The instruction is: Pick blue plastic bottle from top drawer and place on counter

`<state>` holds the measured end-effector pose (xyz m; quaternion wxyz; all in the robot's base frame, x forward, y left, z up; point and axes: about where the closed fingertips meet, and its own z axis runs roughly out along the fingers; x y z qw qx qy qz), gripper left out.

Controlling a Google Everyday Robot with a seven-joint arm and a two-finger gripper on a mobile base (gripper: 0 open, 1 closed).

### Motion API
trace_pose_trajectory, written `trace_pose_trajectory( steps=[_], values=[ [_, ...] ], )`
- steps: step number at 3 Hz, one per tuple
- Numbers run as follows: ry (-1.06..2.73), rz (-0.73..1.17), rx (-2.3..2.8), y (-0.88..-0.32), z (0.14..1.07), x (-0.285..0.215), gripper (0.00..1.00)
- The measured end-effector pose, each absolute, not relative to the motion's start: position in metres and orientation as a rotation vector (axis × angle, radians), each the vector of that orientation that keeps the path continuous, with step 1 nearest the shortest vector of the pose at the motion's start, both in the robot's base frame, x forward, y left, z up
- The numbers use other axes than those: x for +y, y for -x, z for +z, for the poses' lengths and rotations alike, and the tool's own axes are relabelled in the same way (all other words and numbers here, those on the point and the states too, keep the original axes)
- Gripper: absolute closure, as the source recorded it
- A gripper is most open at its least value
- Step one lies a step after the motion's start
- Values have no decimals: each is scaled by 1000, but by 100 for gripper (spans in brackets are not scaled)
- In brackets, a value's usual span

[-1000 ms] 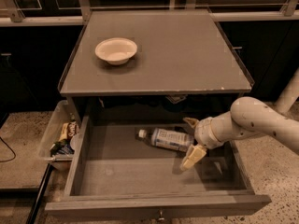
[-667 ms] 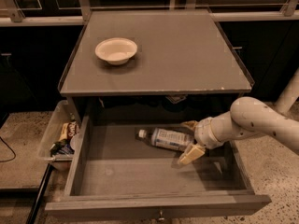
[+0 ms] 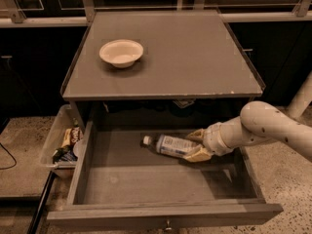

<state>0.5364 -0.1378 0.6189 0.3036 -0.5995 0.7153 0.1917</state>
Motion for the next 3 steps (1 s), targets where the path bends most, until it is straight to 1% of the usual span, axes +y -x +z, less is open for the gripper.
trace_pose_trajectory(
  steps=[1,2,3],
  values=[
    [1589,508,1895,-536,619,-138,89],
    [1589,508,1895,-536,619,-138,100],
    [1620,516,1858,-534,628,-134,100]
  ],
)
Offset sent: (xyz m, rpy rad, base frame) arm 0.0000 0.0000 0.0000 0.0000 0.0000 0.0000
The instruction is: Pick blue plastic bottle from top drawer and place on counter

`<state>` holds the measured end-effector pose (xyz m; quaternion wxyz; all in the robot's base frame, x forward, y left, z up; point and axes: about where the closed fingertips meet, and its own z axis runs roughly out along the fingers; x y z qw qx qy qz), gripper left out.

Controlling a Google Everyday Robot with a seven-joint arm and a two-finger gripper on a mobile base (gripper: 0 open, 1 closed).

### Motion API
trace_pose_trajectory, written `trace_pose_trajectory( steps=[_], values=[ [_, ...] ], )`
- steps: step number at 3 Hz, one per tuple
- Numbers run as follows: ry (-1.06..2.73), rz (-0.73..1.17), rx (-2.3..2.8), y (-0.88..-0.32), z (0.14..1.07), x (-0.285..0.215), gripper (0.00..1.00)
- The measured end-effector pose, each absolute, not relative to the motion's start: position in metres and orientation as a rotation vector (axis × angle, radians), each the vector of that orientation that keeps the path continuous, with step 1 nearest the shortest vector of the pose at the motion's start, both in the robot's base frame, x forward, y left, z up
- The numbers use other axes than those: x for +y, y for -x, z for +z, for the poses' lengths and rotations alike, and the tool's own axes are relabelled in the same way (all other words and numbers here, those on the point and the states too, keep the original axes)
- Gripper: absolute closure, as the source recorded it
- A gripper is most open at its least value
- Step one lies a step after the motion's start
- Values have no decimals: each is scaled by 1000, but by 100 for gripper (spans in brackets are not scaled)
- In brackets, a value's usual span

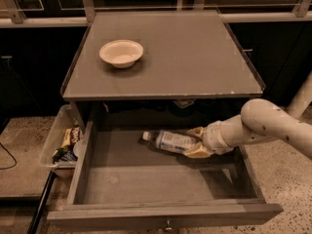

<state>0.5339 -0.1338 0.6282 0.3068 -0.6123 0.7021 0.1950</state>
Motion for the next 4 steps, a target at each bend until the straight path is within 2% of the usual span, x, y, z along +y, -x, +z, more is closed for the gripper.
trace_pose_trajectory(
  steps=[3,4],
  values=[
    [1664,468,1643,-496,743,-171,100],
    [1728,384,1577,-478,787,-176,100]
  ],
)
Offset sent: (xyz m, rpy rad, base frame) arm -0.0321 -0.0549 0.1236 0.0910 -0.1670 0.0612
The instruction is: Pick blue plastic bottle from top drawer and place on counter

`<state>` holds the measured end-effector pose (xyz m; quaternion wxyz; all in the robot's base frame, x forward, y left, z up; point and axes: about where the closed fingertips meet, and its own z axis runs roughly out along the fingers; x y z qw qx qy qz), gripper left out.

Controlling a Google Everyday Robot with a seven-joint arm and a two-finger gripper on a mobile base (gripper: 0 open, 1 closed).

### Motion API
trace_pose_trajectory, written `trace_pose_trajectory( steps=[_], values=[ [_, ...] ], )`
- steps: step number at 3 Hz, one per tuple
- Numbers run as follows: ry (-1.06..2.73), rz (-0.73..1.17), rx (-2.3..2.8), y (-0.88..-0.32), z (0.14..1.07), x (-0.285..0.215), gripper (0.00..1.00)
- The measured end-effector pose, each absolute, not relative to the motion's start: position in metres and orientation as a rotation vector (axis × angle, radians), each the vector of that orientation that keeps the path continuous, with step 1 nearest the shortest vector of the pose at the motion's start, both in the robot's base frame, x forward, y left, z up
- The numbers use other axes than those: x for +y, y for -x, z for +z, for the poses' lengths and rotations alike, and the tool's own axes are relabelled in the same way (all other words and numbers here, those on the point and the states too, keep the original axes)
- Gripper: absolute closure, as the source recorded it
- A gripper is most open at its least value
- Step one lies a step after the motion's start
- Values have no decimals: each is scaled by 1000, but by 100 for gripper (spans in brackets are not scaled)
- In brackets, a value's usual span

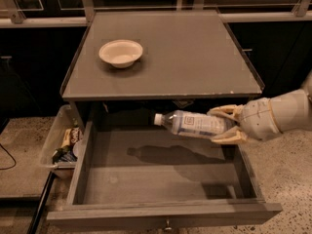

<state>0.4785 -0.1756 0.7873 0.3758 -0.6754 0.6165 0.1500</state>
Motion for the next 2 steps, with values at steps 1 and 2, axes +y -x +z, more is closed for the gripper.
trace_pose_trajectory(
  steps=[1,2],
  values=[
    [1823,264,1487,-472,855,-163,100],
    [1814,189,1441,-496,907,-158,100]
  ],
)
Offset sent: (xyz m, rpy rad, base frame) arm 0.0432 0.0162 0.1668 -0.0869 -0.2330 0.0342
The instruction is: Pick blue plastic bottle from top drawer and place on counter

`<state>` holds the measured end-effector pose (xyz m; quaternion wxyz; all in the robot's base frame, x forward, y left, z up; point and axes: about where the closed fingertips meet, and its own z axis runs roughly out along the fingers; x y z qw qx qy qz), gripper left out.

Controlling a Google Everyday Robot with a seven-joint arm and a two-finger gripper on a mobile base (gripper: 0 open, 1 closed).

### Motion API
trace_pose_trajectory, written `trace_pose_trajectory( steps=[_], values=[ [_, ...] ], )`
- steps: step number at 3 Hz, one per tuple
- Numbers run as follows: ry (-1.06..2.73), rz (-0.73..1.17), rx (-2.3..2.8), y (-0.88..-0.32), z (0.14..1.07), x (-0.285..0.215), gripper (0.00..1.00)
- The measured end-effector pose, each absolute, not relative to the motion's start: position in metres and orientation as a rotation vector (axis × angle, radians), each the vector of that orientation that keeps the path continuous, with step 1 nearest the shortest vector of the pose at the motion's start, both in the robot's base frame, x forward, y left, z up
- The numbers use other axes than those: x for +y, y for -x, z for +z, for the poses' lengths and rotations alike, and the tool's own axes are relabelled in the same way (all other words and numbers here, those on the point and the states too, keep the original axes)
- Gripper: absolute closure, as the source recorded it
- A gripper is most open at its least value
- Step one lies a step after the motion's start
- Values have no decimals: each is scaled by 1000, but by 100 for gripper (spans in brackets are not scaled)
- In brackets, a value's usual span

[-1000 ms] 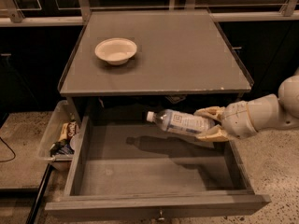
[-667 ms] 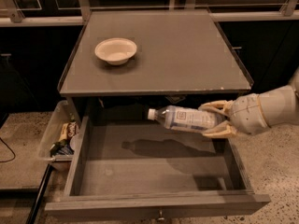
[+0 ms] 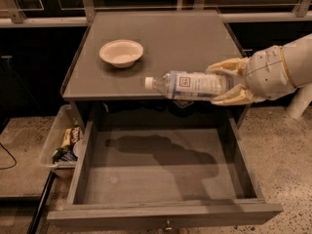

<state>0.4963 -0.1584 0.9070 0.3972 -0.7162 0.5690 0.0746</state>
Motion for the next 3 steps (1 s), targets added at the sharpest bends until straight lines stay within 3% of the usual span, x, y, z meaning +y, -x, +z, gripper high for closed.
trace_pose_trajectory(
  steps=[1,3],
  values=[
    [1814,189,1441,-496,907,-158,100],
    [1793,163,1462,-567,928,-165,100]
  ],
)
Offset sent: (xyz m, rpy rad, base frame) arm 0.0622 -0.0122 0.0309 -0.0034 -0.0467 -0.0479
